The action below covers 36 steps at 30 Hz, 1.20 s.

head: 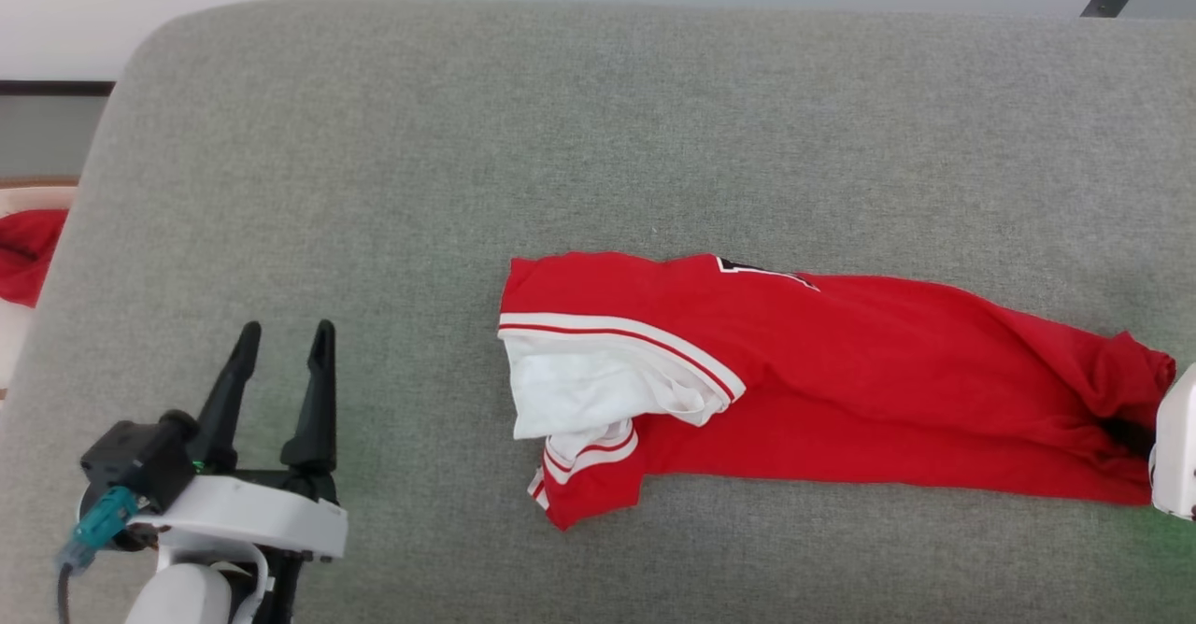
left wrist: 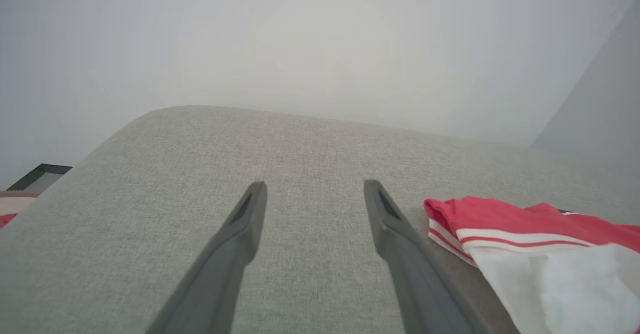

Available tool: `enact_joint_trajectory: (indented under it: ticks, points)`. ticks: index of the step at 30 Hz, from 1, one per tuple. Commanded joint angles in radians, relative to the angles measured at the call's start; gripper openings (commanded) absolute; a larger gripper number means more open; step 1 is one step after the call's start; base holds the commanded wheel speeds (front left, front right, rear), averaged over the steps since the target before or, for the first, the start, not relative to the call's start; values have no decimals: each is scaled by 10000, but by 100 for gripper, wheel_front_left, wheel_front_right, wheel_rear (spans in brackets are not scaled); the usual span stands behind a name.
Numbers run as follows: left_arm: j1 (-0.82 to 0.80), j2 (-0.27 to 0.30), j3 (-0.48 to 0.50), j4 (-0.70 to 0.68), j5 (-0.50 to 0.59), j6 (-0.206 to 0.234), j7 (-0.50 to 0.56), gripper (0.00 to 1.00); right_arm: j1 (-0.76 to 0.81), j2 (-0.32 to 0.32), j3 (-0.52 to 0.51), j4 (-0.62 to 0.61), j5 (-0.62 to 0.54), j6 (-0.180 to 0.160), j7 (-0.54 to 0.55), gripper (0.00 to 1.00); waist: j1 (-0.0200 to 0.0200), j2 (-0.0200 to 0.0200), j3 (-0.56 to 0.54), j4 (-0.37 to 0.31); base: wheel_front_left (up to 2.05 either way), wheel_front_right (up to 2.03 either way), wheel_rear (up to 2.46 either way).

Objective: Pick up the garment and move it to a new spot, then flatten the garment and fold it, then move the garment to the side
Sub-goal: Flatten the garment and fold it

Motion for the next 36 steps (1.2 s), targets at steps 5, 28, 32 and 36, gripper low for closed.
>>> enact_joint_trajectory:
  ticks: [5, 28, 32, 36]
  points:
    - [120, -34, 324, 72, 253, -152, 9, 100, -58, -90, -100, 378, 101, -24, -376, 0, 0, 0, 33, -112, 0, 0, 0]
    - [-195, 150, 540, -217, 126, -280, 7, 100, -1190, -1436, -3894, 1580, -852, -18, -2914, 0, 0, 0, 891, -933, 0, 0, 0]
    - [-196, 44, 384, -107, 95, -282, 7, 100, -864, -1293, -3225, 842, -494, -17, -2663, 0, 0, 0, 701, -922, 0, 0, 0]
    - [-74, -77, 387, -54, 41, -281, 7, 100, -428, -1130, -2196, -623, -9, -17, -2187, 0, 0, 0, 496, -887, 0, 0, 0]
